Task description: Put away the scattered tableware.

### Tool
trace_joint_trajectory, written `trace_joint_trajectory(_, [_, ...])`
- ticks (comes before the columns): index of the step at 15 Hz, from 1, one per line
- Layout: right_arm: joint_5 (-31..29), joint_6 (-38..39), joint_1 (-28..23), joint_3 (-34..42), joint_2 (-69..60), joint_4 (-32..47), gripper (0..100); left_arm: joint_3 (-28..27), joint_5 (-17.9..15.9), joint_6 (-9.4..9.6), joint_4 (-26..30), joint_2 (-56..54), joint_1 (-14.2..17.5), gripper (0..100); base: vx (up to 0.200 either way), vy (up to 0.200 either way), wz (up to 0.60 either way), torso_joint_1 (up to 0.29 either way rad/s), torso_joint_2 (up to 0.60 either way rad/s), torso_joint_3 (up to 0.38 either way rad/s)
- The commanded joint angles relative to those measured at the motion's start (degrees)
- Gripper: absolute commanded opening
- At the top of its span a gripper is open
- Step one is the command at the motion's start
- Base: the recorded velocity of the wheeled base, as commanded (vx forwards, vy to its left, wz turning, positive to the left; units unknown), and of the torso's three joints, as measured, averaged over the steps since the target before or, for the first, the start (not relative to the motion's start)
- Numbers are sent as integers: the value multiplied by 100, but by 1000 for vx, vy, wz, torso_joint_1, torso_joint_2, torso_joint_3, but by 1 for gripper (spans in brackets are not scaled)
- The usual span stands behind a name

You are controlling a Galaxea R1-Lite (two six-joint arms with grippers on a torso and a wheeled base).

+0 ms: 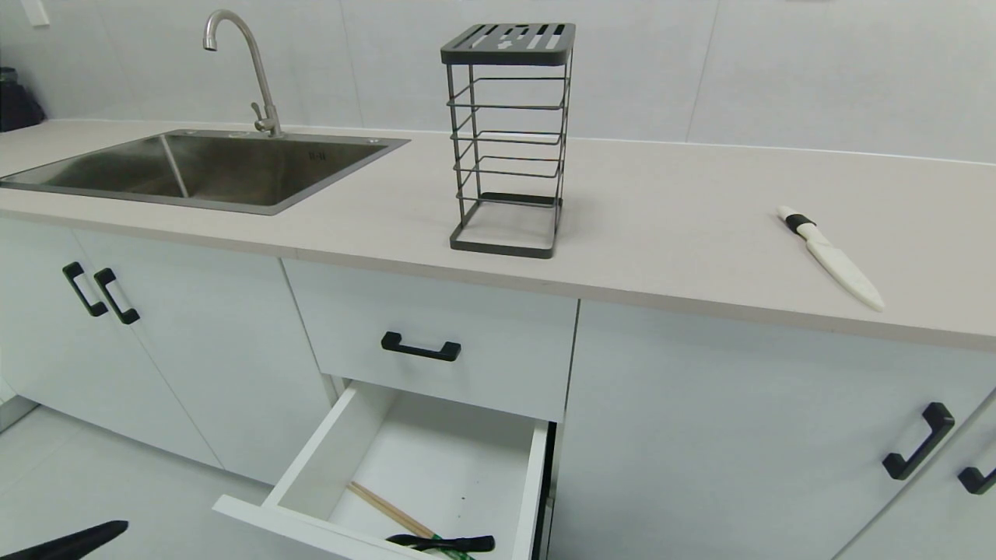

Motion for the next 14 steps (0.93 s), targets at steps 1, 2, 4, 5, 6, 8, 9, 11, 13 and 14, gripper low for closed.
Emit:
trace_joint_trajectory(1, [1,-1,4,1,20,0,100,-12,190,1853,-235,1955,-21,100,0,0,0,0,0,0])
trace_joint_trajectory(2, [1,-1,4,1,29,0,100,-92,286,2565,-490,2412,-21,100,0,0,0,0,0,0])
trace_joint_trajectory(4, [1,-1,4,1,29,0,100,-56,480,3391,-912,2966,-21,100,0,0,0,0,0,0])
trace_joint_trajectory(5, [1,-1,4,1,29,0,100,32,594,3778,-965,3089,-29,100,0,0,0,0,0,0])
trace_joint_trajectory(6, [1,-1,4,1,29,0,100,75,673,3963,-974,3133,-21,100,0,0,0,0,0,0])
trace_joint_trajectory(8, [1,-1,4,1,29,0,100,111,1104,4420,-1097,3282,-21,100,0,0,0,0,0,0])
trace_joint_trajectory(9, [1,-1,4,1,29,0,100,119,1174,4429,-1211,3352,-29,100,0,0,0,0,0,0])
trace_joint_trajectory(11, [1,-1,4,1,20,0,100,155,1200,4569,-1554,3748,-179,100,0,0,0,0,0,0])
trace_joint_trajectory(13, [1,-1,4,1,20,0,100,155,1200,4727,-1870,4319,-486,100,0,0,0,0,0,0])
trace_joint_trajectory(14, [1,-1,4,1,20,0,100,155,1192,4727,-2169,4688,-689,100,0,0,0,0,0,0])
